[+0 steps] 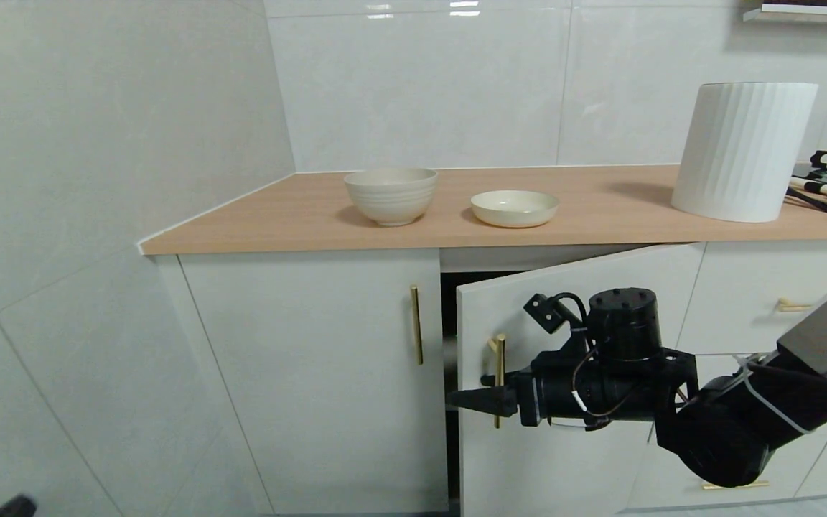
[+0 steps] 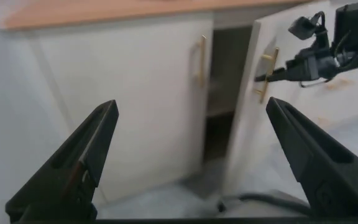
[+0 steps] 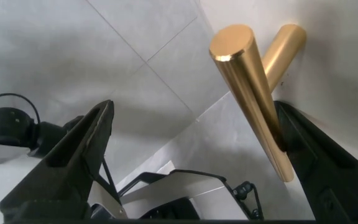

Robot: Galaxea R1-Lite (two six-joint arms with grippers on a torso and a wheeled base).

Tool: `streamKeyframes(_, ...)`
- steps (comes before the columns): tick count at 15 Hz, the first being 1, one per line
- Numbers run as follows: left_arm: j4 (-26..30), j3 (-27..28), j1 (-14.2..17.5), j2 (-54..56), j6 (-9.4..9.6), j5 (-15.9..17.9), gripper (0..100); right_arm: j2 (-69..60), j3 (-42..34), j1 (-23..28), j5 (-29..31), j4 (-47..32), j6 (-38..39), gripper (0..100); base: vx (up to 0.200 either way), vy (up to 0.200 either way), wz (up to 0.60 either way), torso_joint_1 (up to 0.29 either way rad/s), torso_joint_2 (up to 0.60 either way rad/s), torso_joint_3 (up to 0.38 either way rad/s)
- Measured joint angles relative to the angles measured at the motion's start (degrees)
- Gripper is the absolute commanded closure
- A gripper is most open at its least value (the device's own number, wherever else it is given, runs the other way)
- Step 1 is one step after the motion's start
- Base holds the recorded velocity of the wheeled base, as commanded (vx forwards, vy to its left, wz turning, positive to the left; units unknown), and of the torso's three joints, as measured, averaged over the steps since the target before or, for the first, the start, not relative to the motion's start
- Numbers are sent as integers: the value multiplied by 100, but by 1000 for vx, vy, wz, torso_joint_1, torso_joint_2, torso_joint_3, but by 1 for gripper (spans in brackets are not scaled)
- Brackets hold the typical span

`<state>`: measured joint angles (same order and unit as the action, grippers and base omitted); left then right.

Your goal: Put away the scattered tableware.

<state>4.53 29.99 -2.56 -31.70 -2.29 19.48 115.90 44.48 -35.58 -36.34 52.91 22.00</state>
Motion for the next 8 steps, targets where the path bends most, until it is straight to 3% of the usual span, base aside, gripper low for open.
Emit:
streamKeyframes(2,-595,429,-165,-1423,-244,184,0,-52,-44,-20,0,5,2,0,0,0,0,0,0,0)
streamKeyframes(5,-1944,780,-818,-3561,-870,316,0,-84,-74,-30,-15,24,2,0,0,0,0,0,0,0)
streamKeyframes(8,-3888,769,-1576,-5433,-1376,347,0,-127,-138,-74,-127,44,-4,0,0,0,0,0,0,0)
